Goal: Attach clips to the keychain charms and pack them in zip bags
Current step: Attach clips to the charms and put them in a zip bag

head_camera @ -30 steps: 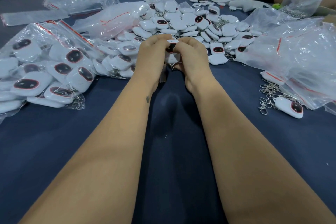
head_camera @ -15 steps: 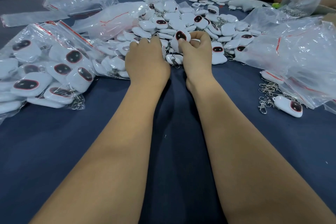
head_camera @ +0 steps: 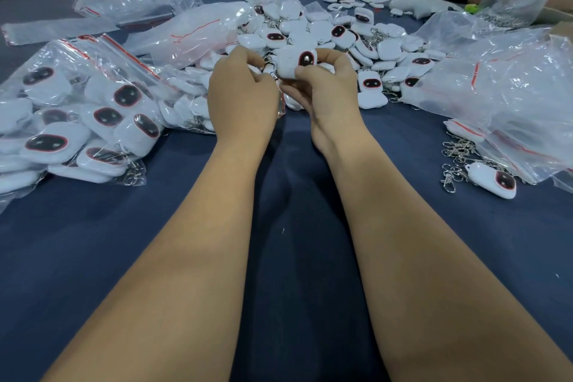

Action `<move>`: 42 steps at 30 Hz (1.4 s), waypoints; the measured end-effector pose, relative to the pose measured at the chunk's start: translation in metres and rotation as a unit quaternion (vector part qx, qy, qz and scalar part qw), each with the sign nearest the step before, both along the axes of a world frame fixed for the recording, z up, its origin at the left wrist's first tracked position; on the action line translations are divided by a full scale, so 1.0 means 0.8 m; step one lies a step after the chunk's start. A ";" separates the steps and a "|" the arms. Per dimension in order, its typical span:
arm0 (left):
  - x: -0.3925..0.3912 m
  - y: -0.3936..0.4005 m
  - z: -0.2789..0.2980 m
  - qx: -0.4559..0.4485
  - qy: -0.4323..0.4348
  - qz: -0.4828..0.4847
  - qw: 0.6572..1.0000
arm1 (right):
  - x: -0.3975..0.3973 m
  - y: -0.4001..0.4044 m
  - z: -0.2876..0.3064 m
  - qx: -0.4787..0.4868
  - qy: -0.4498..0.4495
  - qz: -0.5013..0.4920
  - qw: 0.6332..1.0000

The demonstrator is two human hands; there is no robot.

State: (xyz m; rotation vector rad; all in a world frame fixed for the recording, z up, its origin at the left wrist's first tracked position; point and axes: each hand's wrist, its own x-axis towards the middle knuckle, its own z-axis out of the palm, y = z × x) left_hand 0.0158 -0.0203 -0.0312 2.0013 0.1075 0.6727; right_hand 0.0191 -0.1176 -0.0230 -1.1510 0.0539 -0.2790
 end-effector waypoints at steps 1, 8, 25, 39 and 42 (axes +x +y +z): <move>-0.001 -0.001 0.001 -0.027 -0.012 0.000 1.000 | 0.000 0.001 -0.002 -0.016 0.005 0.003 1.000; -0.004 -0.001 0.005 -0.102 -0.109 -0.002 0.989 | -0.002 0.001 -0.012 -0.199 0.012 0.008 0.980; -0.015 -0.005 0.011 0.066 -0.215 0.000 0.974 | -0.013 0.008 -0.009 -0.376 -0.038 0.102 0.920; -0.004 -0.004 0.006 -0.040 -0.111 -0.034 0.992 | -0.001 -0.014 -0.010 -0.297 -0.024 -0.125 0.946; -0.004 -0.003 0.008 -0.070 -0.119 -0.027 0.990 | -0.002 -0.014 -0.012 -0.384 -0.015 -0.080 0.920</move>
